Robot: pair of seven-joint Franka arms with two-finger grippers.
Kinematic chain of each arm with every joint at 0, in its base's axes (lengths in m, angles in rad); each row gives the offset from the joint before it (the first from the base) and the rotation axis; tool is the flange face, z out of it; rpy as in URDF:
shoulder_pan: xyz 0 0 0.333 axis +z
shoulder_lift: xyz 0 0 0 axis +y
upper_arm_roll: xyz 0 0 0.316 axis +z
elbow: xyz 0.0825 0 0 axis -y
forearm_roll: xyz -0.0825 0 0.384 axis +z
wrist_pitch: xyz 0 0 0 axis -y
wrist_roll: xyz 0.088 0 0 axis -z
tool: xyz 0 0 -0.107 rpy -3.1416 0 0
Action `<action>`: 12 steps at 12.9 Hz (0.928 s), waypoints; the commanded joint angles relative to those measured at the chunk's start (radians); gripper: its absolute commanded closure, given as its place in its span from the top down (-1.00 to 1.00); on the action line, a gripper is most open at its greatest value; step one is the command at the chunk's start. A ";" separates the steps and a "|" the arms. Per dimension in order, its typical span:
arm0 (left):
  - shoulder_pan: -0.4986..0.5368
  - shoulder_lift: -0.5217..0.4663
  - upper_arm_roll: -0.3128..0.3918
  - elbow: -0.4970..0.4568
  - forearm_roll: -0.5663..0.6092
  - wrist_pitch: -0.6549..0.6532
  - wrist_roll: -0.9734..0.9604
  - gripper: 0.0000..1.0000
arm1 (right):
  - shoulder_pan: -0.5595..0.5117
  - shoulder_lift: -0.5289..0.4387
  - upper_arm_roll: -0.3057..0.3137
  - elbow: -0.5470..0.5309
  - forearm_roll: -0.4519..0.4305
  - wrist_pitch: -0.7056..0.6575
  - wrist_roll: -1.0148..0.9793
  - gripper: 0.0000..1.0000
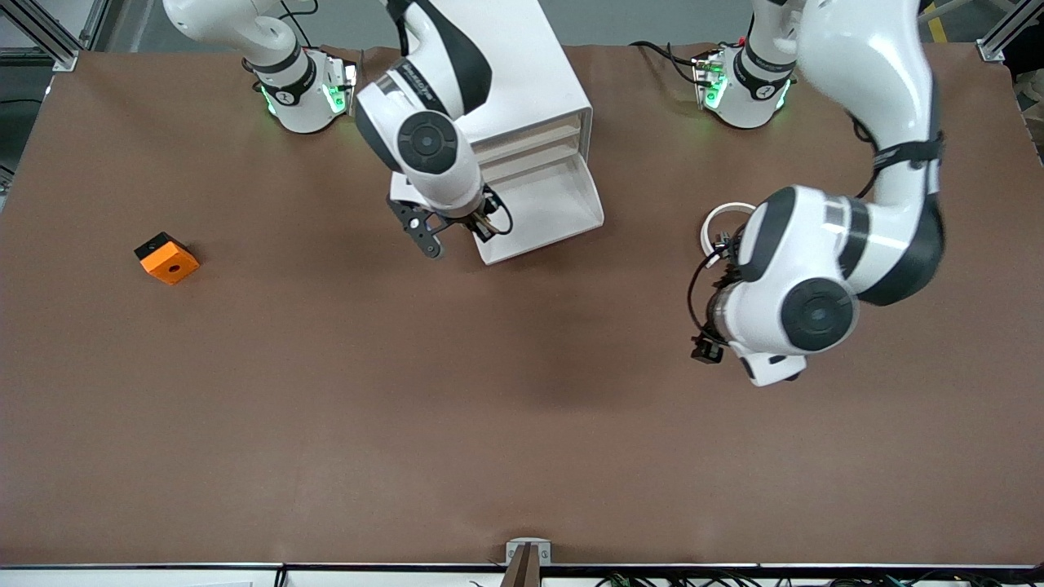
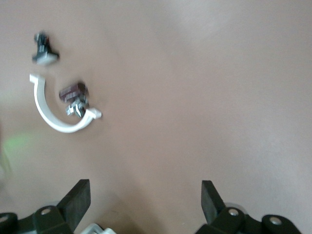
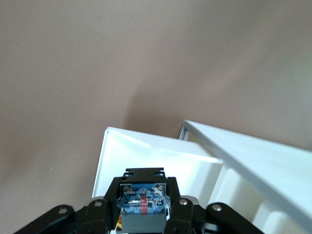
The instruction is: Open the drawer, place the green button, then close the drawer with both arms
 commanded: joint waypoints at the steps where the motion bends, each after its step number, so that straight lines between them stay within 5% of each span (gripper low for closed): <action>1: 0.040 -0.068 -0.004 -0.043 0.016 -0.021 0.249 1.00 | 0.040 0.047 -0.012 0.026 0.021 0.026 0.167 -0.63; 9: 0.059 -0.151 -0.023 -0.146 0.081 0.041 0.577 1.00 | 0.151 0.164 -0.012 0.027 0.017 0.161 0.331 -0.64; 12: 0.060 -0.220 -0.033 -0.282 0.081 0.120 0.701 1.00 | 0.165 0.189 -0.012 0.043 0.015 0.164 0.333 -0.57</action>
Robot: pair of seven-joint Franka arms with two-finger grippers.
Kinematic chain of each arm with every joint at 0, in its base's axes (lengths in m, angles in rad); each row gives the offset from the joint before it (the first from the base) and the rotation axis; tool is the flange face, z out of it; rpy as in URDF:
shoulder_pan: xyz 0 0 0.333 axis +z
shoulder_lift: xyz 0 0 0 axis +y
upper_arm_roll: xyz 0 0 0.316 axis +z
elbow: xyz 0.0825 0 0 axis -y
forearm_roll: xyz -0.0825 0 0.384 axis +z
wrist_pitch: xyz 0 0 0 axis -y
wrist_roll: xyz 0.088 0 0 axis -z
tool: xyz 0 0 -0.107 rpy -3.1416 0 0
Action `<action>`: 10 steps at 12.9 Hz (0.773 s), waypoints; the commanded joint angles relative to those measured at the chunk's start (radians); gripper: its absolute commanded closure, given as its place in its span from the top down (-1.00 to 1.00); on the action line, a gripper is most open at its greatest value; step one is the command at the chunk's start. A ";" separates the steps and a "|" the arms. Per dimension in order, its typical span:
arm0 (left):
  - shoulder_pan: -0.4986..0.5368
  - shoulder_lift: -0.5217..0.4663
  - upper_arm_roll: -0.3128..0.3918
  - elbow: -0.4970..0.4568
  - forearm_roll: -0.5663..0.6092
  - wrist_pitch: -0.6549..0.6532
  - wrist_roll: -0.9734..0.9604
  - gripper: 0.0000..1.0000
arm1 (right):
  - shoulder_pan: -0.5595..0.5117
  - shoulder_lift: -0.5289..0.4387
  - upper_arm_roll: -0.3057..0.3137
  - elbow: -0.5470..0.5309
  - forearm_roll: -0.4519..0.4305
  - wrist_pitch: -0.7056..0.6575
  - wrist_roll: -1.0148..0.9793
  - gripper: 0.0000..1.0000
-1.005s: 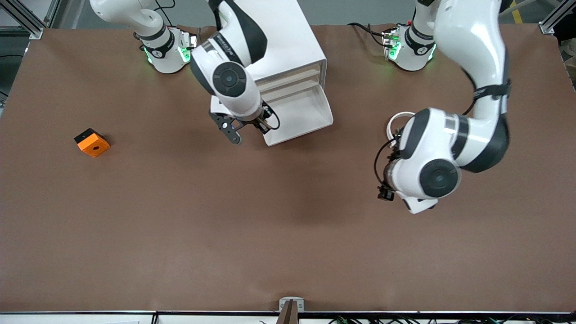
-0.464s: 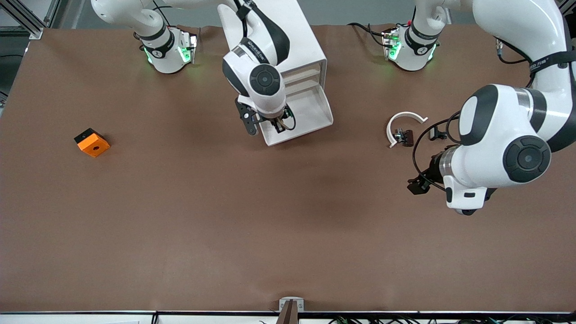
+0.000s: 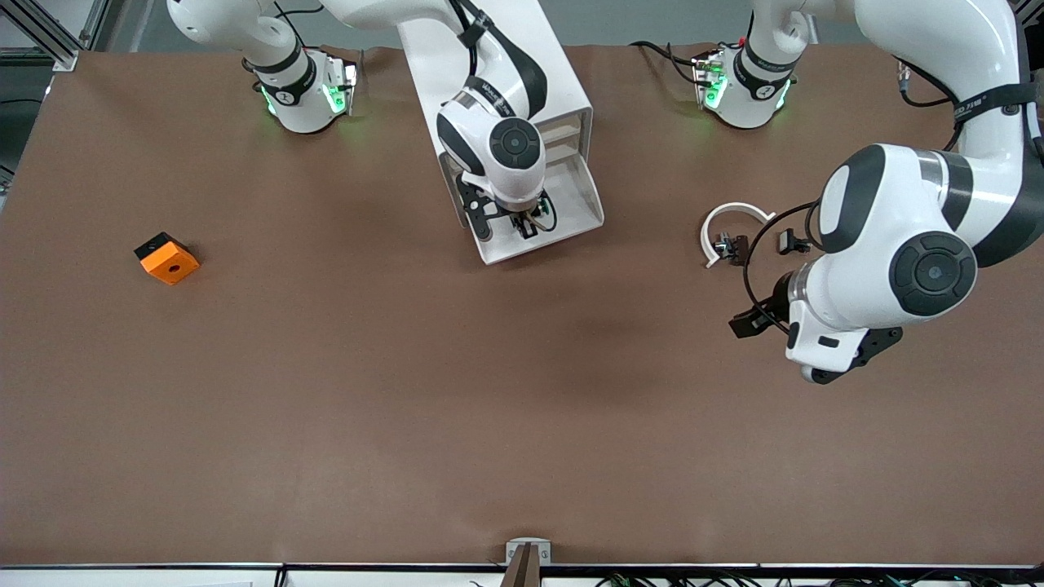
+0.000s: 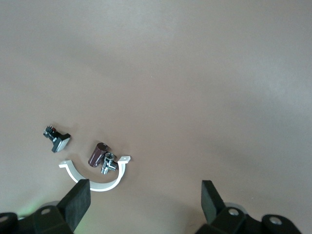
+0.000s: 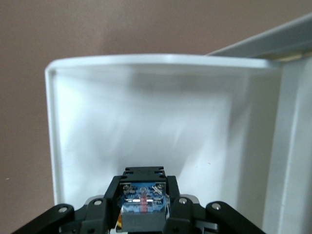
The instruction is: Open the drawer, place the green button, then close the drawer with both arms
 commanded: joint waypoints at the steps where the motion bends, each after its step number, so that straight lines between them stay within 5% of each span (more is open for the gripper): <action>1: 0.000 -0.112 -0.019 -0.192 0.024 0.098 0.087 1.00 | 0.016 0.020 -0.011 0.033 0.013 -0.005 0.015 -0.52; 2: 0.000 -0.142 -0.019 -0.257 0.024 0.147 0.107 1.00 | 0.016 0.020 -0.011 0.033 0.012 -0.006 0.016 -0.29; 4: 0.003 -0.198 -0.019 -0.380 0.024 0.229 0.200 1.00 | 0.016 0.015 -0.011 0.033 0.012 -0.017 0.018 0.99; 7: -0.009 -0.211 -0.030 -0.463 0.024 0.284 0.239 1.00 | 0.010 -0.047 -0.014 0.042 0.010 -0.054 0.013 1.00; 10: -0.009 -0.221 -0.080 -0.552 0.024 0.396 0.239 1.00 | -0.045 -0.095 -0.019 0.174 0.012 -0.291 -0.001 1.00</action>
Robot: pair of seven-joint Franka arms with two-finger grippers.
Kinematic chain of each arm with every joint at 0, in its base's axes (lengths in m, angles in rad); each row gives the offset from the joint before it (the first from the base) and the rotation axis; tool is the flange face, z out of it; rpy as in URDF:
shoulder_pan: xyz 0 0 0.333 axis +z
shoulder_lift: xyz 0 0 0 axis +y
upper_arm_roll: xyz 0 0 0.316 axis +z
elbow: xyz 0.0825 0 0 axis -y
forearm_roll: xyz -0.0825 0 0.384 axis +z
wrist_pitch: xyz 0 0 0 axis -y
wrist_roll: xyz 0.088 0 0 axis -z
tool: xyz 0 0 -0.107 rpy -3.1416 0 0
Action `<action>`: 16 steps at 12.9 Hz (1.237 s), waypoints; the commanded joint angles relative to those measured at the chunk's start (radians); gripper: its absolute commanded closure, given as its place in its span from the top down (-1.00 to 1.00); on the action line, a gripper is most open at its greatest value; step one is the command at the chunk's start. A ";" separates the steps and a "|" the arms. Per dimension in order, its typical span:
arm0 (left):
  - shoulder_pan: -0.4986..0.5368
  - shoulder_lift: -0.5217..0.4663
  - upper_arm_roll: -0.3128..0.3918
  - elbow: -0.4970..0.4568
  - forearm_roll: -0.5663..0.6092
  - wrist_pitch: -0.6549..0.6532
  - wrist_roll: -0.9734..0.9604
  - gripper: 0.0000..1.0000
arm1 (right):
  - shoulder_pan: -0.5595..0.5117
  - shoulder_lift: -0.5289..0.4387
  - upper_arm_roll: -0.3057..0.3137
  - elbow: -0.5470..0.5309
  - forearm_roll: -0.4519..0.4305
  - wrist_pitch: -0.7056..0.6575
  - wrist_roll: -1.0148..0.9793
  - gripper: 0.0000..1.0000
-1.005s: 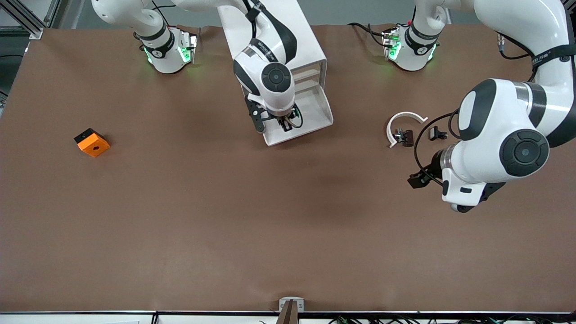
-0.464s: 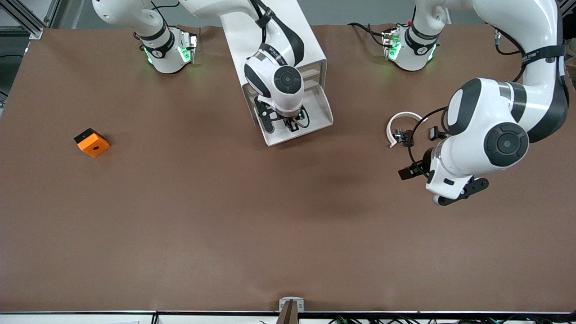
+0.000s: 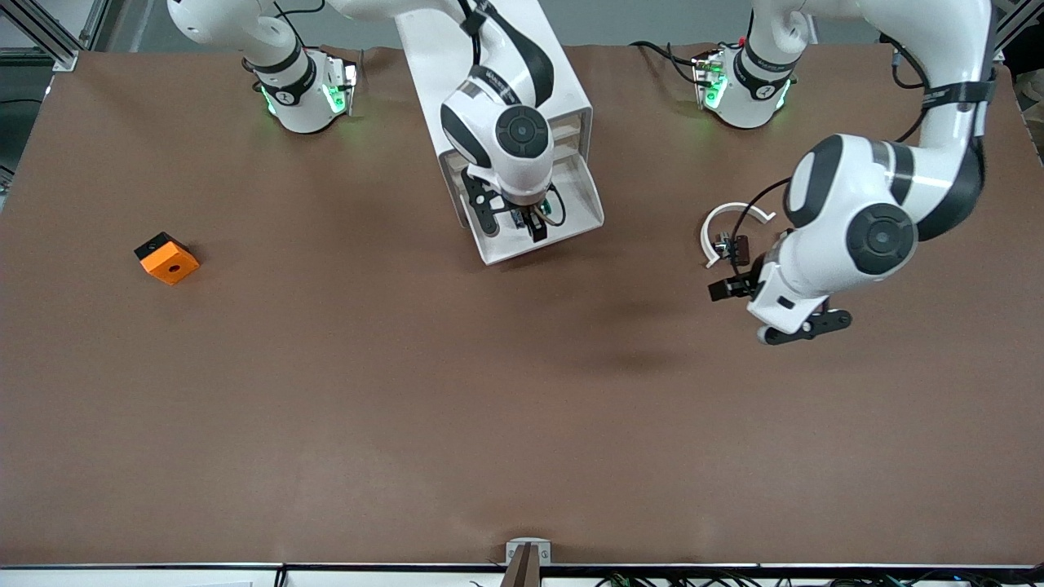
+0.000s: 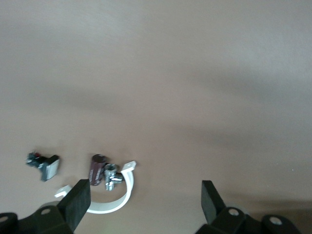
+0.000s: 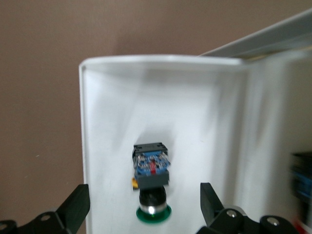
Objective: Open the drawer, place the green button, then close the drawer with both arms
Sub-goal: 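Withdraw the right gripper while the left gripper reaches the drawer front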
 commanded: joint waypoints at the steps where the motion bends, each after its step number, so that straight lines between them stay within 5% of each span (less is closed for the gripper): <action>1: -0.006 -0.031 -0.042 -0.084 0.020 0.077 0.004 1.00 | -0.072 -0.058 0.001 0.136 0.015 -0.249 -0.016 1.00; 8: -0.032 0.112 -0.190 -0.090 0.003 0.287 -0.209 1.00 | -0.357 -0.389 -0.002 0.161 0.014 -0.650 -0.581 1.00; 12: -0.141 0.219 -0.203 -0.040 0.000 0.337 -0.404 1.00 | -0.669 -0.628 -0.002 -0.069 -0.009 -0.653 -1.215 1.00; 16: -0.227 0.262 -0.204 -0.009 -0.026 0.341 -0.496 1.00 | -0.847 -0.664 -0.002 -0.114 -0.120 -0.635 -1.610 1.00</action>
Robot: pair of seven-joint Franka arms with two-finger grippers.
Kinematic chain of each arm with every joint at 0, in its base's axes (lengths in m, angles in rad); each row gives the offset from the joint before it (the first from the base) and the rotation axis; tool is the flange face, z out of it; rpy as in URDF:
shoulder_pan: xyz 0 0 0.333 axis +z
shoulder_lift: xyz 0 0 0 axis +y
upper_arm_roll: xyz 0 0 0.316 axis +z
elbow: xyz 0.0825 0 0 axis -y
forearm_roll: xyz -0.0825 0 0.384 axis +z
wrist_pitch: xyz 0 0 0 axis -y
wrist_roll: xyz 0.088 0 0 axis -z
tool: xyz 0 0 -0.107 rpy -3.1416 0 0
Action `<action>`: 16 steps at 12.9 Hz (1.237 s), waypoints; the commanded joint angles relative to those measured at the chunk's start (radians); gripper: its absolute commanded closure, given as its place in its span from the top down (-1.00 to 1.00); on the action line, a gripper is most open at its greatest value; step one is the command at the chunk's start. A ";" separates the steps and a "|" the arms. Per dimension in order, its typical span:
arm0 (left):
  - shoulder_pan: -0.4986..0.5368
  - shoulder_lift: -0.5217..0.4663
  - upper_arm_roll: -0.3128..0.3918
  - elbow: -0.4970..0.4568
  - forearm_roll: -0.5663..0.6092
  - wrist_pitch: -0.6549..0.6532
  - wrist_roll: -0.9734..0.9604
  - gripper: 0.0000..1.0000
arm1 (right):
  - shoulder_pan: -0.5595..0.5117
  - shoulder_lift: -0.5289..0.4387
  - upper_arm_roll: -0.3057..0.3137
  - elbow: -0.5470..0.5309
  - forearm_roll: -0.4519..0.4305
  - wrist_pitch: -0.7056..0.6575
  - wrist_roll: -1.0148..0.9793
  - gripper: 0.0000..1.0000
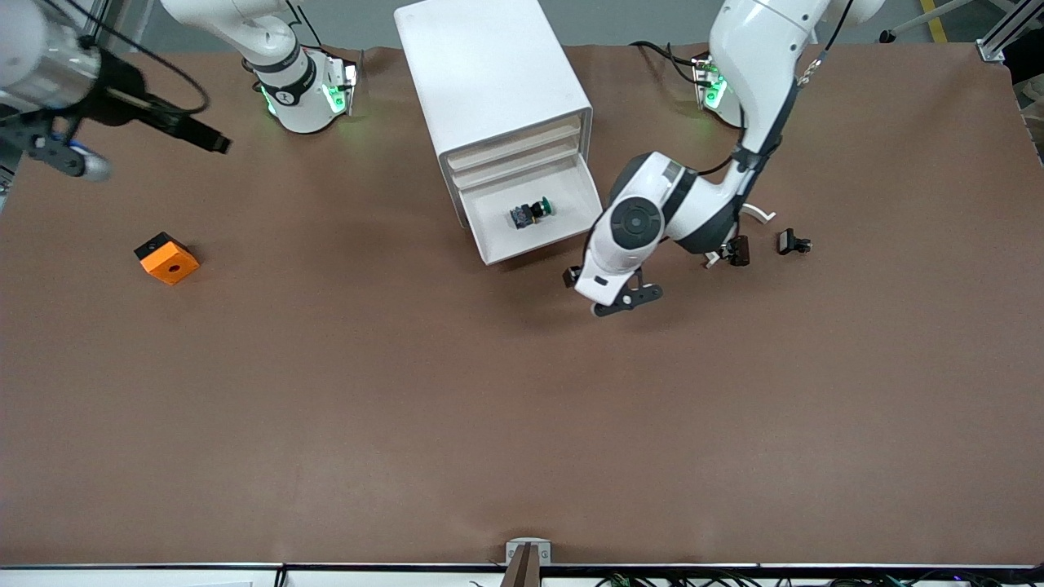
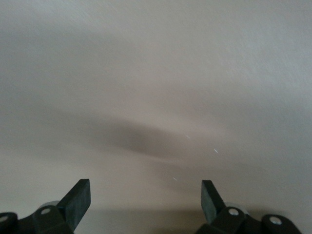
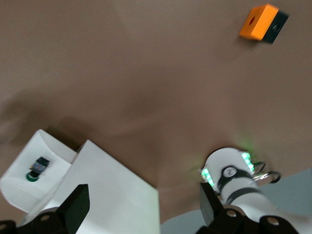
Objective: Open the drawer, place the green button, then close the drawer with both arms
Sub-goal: 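Push the drawer into the cabinet with the left gripper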
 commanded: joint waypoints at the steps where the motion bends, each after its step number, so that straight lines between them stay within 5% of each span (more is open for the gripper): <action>1: -0.045 0.021 0.003 0.022 -0.042 -0.005 -0.027 1.00 | -0.112 -0.031 0.026 -0.066 -0.038 0.054 -0.245 1.00; 5: -0.122 0.026 0.003 0.001 -0.124 -0.013 -0.113 1.00 | -0.141 -0.097 0.029 -0.178 -0.124 0.192 -0.390 1.00; 16: -0.151 0.035 -0.142 -0.021 -0.178 -0.044 -0.363 1.00 | -0.132 -0.094 0.032 -0.037 -0.128 0.183 -0.468 1.00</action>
